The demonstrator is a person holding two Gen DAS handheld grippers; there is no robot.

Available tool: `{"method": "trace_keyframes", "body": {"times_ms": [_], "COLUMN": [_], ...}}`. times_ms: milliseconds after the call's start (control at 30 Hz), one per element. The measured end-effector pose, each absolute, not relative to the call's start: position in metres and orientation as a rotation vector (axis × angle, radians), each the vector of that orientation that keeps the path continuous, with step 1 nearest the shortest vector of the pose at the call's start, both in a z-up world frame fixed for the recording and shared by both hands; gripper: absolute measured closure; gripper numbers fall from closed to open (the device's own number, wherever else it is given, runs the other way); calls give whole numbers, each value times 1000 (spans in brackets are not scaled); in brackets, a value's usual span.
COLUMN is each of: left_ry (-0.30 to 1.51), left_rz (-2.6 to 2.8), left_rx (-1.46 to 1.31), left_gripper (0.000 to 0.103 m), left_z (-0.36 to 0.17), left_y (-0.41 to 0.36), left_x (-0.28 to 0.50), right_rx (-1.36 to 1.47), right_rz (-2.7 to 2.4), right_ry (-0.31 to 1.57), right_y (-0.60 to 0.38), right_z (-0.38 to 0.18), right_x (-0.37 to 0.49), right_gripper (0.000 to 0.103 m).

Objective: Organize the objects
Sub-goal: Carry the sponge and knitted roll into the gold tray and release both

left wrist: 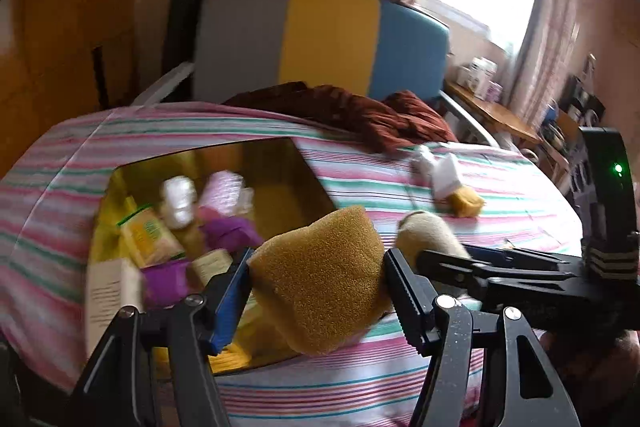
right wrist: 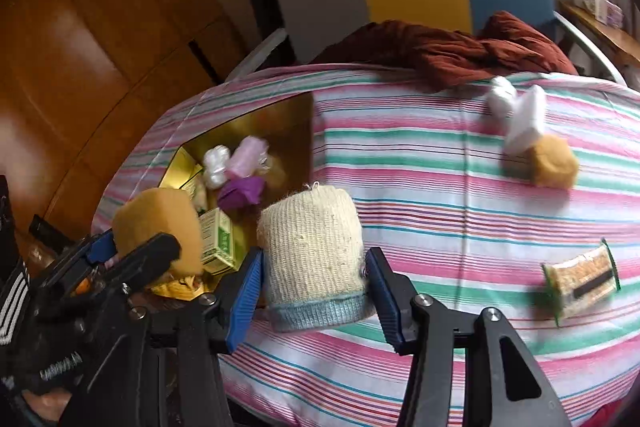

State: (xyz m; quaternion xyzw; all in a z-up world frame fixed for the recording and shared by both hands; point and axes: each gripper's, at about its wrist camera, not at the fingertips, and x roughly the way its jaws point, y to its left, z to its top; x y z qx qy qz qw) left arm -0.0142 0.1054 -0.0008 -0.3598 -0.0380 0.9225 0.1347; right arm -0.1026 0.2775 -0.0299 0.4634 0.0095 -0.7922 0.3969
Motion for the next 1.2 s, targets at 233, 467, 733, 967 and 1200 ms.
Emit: {"method": "trace_keyframes", "body": {"times_ms": [233,467,733,967,1200], "left_ry": [-232,-204,-176,-175,-197], "left_rz": [2803,2880,2923,2938,2958], "left_rx": [-1129,-1087,-1169,-1285,-1265], "left_gripper": [37,37,34,20,17], "left_z": [-12,-5,-20,-43,-44], "left_y": [38,22,13,8,9], "left_x": [-30,-63,-101,-108,-87], "right_rx": [1149,1116,1158,1271,1257], "right_rz": [-1967,-1983,-2085,-2053,-2056], "right_ry": [115,195,216,162,133], "right_y": [236,172,156,182,193], "right_z": [-27,-19,-28,-54,-55], "right_x": [-104,-130,-150,-134,-116], "right_gripper": [51,51,46,46,46]}}
